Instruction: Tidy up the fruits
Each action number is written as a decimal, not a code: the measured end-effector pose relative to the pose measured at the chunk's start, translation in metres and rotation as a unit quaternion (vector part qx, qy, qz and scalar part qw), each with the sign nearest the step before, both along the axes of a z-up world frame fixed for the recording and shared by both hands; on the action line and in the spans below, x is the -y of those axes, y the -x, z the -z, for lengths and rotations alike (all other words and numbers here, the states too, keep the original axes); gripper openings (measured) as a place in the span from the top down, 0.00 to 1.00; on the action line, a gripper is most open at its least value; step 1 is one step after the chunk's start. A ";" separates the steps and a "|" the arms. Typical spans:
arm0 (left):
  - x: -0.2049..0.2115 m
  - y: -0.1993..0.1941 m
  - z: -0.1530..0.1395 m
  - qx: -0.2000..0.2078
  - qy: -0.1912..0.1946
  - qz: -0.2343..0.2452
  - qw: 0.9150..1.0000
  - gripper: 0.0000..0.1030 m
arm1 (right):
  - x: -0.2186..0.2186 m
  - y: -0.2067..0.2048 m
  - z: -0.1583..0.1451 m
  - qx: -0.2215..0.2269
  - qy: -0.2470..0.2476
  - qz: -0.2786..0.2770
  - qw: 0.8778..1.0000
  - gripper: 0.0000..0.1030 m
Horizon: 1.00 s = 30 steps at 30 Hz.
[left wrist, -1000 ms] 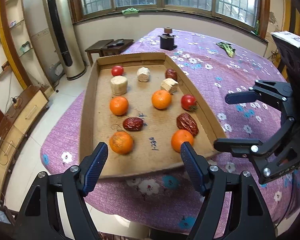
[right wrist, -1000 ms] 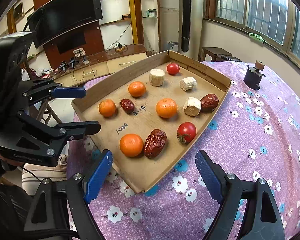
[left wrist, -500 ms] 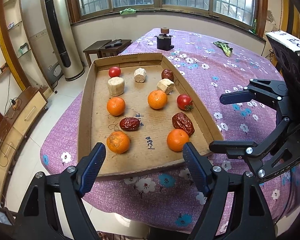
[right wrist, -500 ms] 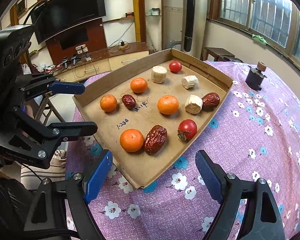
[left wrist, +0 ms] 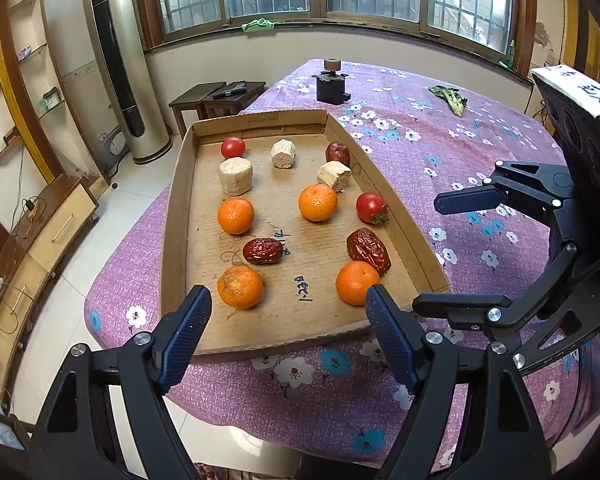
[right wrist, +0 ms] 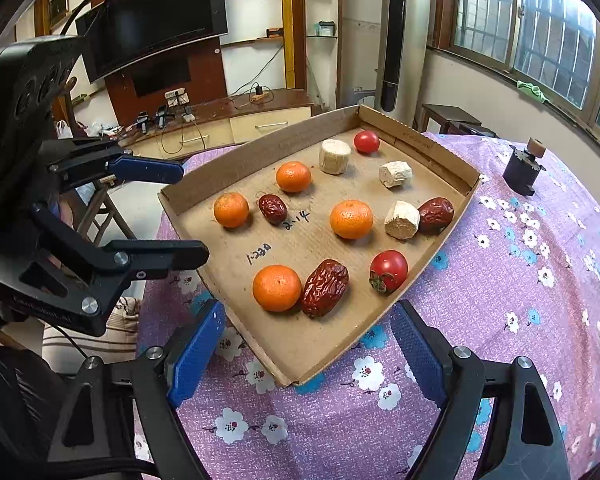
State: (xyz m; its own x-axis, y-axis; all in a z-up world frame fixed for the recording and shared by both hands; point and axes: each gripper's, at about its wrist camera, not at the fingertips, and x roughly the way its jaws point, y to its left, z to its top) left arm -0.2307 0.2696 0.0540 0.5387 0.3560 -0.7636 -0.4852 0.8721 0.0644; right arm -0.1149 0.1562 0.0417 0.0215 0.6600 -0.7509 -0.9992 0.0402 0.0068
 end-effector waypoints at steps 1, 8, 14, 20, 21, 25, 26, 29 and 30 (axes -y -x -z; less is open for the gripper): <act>0.000 0.000 0.000 -0.001 0.000 0.000 1.000 0.23 | 0.000 0.000 0.000 0.000 0.000 -0.001 1.000 0.16; 0.001 -0.001 0.001 -0.001 0.002 0.002 1.000 0.23 | 0.000 0.002 0.000 0.002 -0.001 -0.003 1.000 0.16; 0.003 -0.001 0.001 0.004 -0.001 0.005 1.000 0.23 | 0.000 0.002 0.000 0.002 -0.002 -0.004 1.000 0.16; 0.000 0.001 -0.002 0.010 -0.008 0.001 1.000 0.23 | -0.003 0.004 -0.001 0.002 -0.002 -0.007 1.000 0.16; 0.000 0.001 -0.002 0.010 -0.008 0.001 1.000 0.23 | -0.003 0.004 -0.001 0.002 -0.002 -0.007 1.000 0.16; 0.000 0.001 -0.001 0.010 -0.007 0.001 1.000 0.23 | -0.004 0.005 -0.001 0.003 -0.002 -0.009 1.000 0.16; 0.000 0.001 -0.001 0.010 -0.008 0.002 1.000 0.23 | -0.004 0.006 -0.001 0.002 -0.002 -0.009 1.000 0.16; 0.000 0.001 -0.002 0.011 -0.009 0.002 1.000 0.23 | -0.004 0.006 -0.001 0.002 -0.002 -0.010 1.000 0.16; 0.000 0.001 -0.002 0.011 -0.009 0.001 1.000 0.23 | -0.004 0.006 -0.001 0.002 -0.002 -0.010 1.000 0.16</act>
State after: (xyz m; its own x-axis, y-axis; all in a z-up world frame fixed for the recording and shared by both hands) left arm -0.2317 0.2694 0.0558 0.5565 0.3693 -0.7443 -0.4853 0.8716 0.0696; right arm -0.1213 0.1601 0.0424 0.0104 0.6631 -0.7485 -0.9998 0.0197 0.0036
